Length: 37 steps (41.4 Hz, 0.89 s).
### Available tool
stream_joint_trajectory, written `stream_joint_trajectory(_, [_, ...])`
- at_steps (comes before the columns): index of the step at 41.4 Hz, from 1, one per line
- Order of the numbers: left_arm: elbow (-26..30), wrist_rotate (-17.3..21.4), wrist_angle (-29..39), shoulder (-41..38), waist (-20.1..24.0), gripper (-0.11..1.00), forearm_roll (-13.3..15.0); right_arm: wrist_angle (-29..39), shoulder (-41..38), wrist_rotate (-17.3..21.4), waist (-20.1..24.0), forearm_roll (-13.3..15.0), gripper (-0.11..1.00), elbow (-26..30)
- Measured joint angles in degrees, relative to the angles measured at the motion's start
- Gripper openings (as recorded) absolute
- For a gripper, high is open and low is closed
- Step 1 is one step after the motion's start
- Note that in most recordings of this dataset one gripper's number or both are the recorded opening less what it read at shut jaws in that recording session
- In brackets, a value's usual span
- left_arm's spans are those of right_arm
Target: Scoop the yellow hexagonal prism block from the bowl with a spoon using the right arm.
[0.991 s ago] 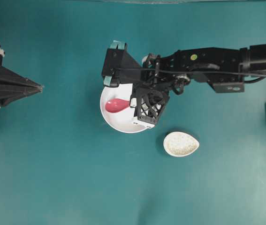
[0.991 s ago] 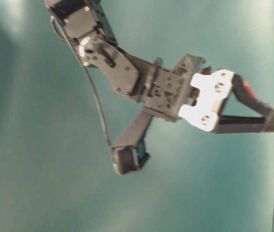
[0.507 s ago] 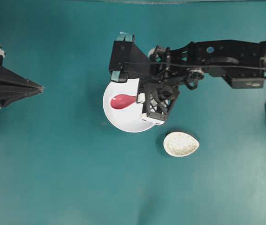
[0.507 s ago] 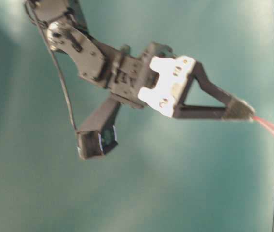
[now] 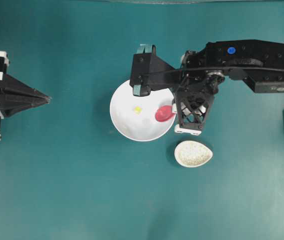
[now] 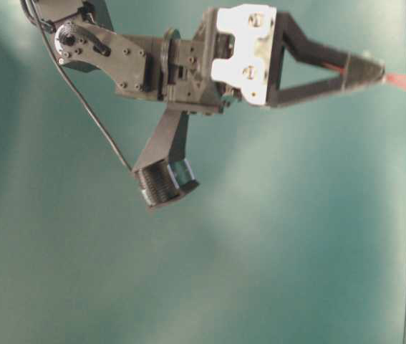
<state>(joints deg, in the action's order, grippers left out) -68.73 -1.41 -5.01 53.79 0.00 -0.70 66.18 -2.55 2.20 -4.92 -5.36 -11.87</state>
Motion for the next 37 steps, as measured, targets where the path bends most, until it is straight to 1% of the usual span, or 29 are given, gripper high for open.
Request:
stream_joint_trajectory(9, [0.0,0.0,-0.9,-0.1,0.0,0.01,0.0,0.1,0.0,0.0,-1.1,0.4,0.22,0.0])
stream_joint_trajectory(18, [0.0,0.0,-0.9,-0.1,0.0,0.01,0.0,-2.7,-1.8,-0.1,-1.6,1.6,0.22,0.0])
stream_joint_trajectory(37, [0.0,0.0,-1.0,-0.1,0.0,0.01,0.0,-6.0,-4.3,-0.2,-1.6,1.5,0.22,0.0])
